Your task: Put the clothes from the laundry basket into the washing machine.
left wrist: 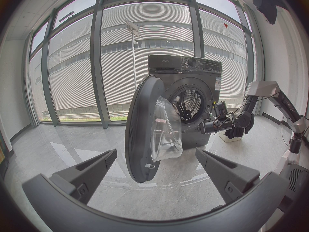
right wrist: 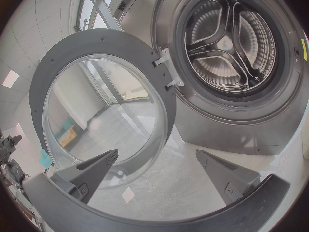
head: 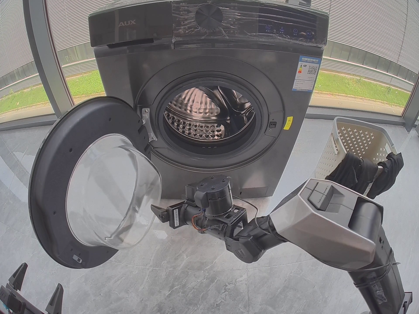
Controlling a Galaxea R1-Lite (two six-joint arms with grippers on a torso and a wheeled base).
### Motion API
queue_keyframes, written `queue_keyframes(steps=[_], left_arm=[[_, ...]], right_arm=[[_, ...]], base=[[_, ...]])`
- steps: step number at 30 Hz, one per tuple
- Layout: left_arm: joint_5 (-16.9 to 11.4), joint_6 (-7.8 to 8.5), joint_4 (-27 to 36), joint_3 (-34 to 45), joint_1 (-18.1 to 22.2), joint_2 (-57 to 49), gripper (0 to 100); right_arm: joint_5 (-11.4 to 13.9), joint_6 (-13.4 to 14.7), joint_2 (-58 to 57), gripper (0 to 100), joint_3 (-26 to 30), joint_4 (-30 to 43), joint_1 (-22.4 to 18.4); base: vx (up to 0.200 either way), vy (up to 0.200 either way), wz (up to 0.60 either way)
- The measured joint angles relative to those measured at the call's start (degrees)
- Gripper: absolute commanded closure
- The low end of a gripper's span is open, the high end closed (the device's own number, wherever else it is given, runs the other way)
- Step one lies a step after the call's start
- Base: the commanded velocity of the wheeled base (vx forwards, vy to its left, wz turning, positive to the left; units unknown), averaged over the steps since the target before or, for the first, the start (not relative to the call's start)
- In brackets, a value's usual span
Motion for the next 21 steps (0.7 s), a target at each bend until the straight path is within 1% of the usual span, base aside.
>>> queue_keyframes(steps=[3,7,10,13,17,20,21], left_arm=[[0.0,0.0,0.0,0.0,0.0,0.0,0],[0.0,-0.02,0.02,0.0,0.0,0.0,0],[0.02,0.0,0.0,0.0,-0.02,0.0,0],[0.0,0.0,0.0,0.0,-0.02,0.0,0],[0.02,-0.02,0.0,0.0,0.0,0.0,0],[0.0,-0.02,0.02,0.0,0.0,0.0,0],[0.0,0.0,0.0,0.0,0.0,0.0,0]], right_arm=[[-0.24,0.28,1.99,0,-3.96,0.88,0.74],[-1.27,0.85,4.61,0,-9.35,2.3,1.41],[-2.23,1.97,6.3,0,-13.42,3.56,1.9],[-2.96,2.91,7.5,0,-15.98,4.16,1.96],[-3.78,3.21,7.85,0,-15.63,3.83,1.96],[-4.33,3.1,6.67,0,-12.31,3.06,1.33],[-4.39,2.88,5.68,0,-10.14,2.5,1.13]], base=[[0.0,0.0,0.0],[0.0,0.0,0.0],[0.0,0.0,0.0],[0.0,0.0,0.0],[0.0,0.0,0.0],[0.0,0.0,0.0],[0.0,0.0,0.0]])
